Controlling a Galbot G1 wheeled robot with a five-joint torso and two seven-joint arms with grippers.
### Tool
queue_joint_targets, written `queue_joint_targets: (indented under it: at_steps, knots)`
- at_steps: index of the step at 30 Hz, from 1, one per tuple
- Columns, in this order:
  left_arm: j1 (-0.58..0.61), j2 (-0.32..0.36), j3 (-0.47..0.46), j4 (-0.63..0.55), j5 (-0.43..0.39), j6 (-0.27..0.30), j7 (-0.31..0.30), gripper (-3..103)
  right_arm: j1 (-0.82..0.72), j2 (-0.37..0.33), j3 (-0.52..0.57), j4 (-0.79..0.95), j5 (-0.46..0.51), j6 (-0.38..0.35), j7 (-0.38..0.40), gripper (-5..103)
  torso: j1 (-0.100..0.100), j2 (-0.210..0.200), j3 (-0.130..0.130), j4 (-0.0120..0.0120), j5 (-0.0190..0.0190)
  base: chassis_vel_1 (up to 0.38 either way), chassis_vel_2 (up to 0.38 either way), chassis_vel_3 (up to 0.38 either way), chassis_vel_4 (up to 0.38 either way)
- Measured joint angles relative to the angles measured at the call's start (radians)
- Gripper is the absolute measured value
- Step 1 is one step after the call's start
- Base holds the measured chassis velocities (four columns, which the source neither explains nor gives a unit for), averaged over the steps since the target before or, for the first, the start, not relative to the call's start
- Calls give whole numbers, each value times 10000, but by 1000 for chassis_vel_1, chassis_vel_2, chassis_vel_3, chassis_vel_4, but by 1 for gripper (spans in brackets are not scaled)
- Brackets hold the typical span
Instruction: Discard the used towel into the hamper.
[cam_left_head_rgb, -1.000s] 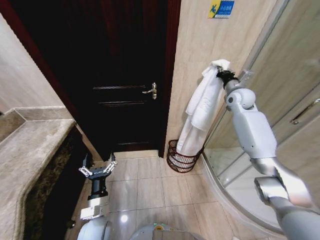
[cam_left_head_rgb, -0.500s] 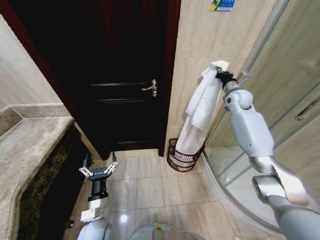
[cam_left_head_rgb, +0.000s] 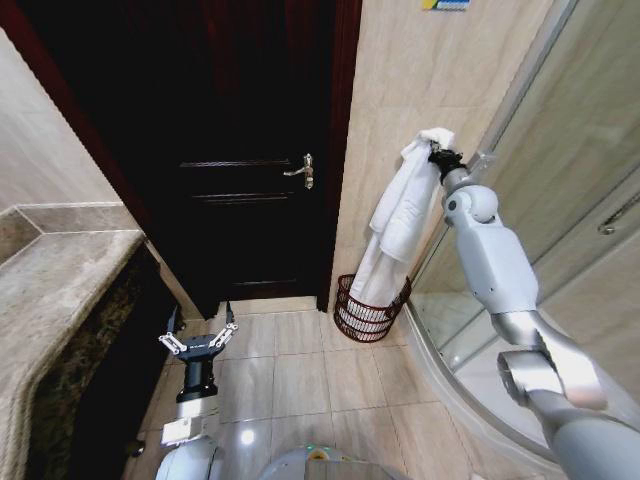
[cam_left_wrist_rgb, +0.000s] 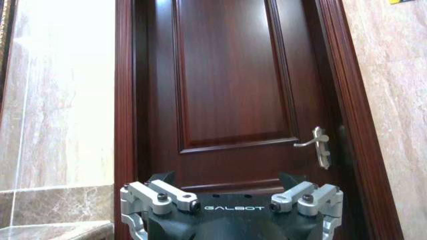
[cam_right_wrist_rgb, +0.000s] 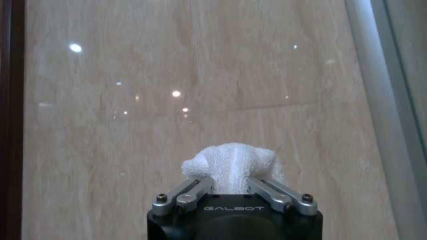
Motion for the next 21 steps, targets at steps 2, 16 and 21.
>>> queue_joint_targets:
  at_steps: [2, 16, 21]
  knots:
    - [10, 0, -31, 46, -4, -2, 3, 100, -52, 96, 33, -78, -131, 23, -11, 8, -79, -167, -93, 0, -1, 0, 0, 0, 0]
    - [81, 0, -21, 79, -60, -36, 22, 100, -85, 259, 159, -347, -463, 39, -42, 8, -370, -826, -460, 0, -2, 0, 0, 0, 0]
    - [117, 0, 16, 74, -25, -42, 34, 100, -205, 222, 189, -306, -474, 39, -43, 8, -473, -1052, -582, 0, 1, 0, 0, 0, 0]
